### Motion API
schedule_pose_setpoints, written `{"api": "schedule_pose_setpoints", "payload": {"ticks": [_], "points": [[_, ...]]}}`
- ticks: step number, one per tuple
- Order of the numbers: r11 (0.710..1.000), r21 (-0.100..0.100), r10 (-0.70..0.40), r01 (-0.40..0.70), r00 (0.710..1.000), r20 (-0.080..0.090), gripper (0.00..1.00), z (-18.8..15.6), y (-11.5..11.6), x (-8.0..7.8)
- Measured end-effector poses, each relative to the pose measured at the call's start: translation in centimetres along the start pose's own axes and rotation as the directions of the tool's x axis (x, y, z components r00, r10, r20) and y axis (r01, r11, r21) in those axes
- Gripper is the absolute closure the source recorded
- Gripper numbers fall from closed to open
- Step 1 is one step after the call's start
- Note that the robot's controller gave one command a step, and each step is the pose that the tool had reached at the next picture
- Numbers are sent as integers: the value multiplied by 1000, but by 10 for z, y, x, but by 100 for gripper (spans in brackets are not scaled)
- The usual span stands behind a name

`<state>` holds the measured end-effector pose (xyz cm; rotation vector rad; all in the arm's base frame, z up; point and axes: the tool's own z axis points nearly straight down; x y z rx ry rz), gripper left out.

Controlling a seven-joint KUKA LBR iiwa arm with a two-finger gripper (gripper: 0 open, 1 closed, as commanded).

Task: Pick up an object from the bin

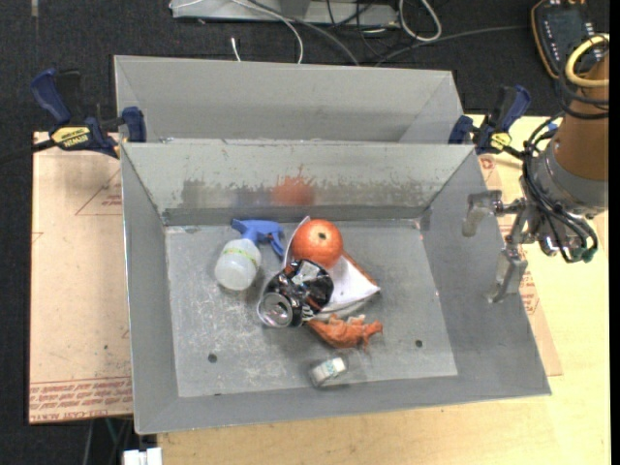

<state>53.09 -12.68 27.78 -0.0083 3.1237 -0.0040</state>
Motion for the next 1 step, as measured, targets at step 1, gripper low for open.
{"api": "schedule_pose_setpoints", "payload": {"ticks": [1], "points": [[1000, -9, 3, -3, 1000, -30, 100, 31, 6, 24]]}}
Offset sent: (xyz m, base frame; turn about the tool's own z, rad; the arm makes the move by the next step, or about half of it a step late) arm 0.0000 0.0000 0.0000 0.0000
